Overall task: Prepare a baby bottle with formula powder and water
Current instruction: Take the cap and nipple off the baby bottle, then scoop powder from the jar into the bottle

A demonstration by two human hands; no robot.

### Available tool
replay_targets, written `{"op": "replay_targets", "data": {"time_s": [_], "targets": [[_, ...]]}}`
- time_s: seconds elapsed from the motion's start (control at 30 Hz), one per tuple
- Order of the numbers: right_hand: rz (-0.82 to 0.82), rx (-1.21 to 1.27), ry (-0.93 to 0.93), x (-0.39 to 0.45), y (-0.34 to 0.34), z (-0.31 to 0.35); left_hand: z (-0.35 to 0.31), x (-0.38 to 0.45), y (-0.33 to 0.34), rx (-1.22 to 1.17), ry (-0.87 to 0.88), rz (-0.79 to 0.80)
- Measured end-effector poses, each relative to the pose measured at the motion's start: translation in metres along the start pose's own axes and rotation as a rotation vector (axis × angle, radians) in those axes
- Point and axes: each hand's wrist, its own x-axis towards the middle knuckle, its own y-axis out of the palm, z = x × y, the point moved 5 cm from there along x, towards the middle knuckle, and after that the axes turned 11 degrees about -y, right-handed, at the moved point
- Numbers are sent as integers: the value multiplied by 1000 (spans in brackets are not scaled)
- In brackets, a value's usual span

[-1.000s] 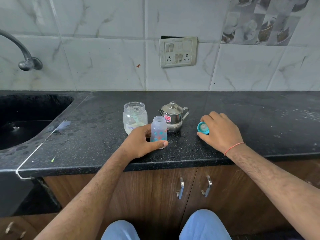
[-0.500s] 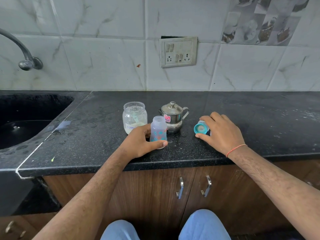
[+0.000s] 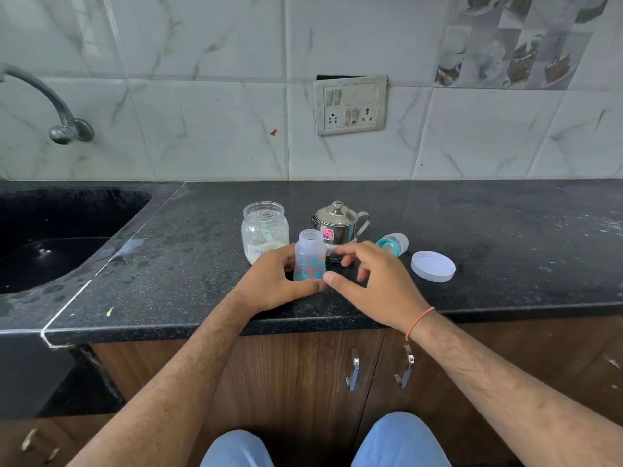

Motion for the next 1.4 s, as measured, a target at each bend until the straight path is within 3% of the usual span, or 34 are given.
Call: {"op": "replay_targets", "data": {"time_s": [0.23, 0.33, 0.4, 0.53, 0.6, 0.67, 0.73, 0.83, 0.93, 1.07, 1.2, 1.4], "targets": [[14, 122, 130, 11, 28, -5, -6, -9, -5, -214, 12, 9], [46, 88, 118, 13, 31, -2, -3, -9, -11, -301, 4, -79], [54, 66, 116, 15, 32, 0, -2, -13, -15, -300, -5, -223], [33, 61, 165, 13, 25, -4, -9, -34, -30, -205, 115, -675], [37, 38, 197, 10, 16, -10, -7, -39, -44, -150, 142, -818], [31, 1, 224, 4, 5, -20, 2, -38, -60, -116, 44, -872], [11, -26, 236, -1, -5, -28, 11, -28, -72, -107, -114, -793], [33, -31, 239, -3, -11, -33, 24, -6, -75, -112, -323, -527], [89, -10, 240, -1, -15, -27, 26, 8, -69, -48, -356, -421], [-34, -1, 199, 7, -36, -14, 18, 2, -67, 25, -255, -483], [-187, -24, -46, 27, -62, 17, 7, -20, -63, -24, -30, -470], [-18, -155, -280, 59, -50, 73, -22, -40, -60, 33, 186, -500]]}}
